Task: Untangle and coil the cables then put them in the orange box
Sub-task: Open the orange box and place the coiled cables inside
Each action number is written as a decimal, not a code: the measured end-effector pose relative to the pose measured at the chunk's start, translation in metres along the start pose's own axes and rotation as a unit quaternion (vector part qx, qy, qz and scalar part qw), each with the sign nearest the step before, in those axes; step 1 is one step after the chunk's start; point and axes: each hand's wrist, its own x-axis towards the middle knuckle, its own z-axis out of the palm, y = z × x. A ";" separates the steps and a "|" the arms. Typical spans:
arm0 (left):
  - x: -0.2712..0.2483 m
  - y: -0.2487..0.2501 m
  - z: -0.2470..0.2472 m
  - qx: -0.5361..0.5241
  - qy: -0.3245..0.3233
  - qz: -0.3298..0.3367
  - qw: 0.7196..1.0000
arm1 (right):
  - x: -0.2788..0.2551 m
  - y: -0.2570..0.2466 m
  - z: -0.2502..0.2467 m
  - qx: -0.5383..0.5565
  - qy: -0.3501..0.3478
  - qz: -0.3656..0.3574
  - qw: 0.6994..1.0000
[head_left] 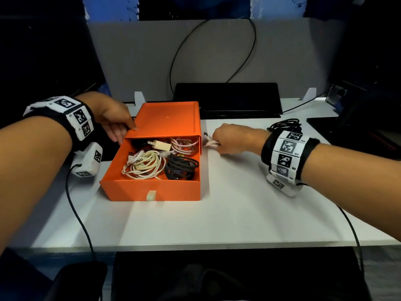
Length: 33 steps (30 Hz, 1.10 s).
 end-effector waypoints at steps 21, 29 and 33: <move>-0.009 -0.001 0.024 -0.091 -0.027 -0.019 0.995 | -0.010 -0.068 -0.034 0.021 -0.064 -0.170 0.983; -0.005 -0.001 0.044 -0.129 -0.002 -0.009 0.992 | -0.019 -0.073 -0.016 0.109 0.072 -0.190 0.973; 0.001 0.003 0.044 -0.149 0.019 -0.017 0.989 | -0.022 -0.061 -0.031 0.148 0.064 -0.200 0.966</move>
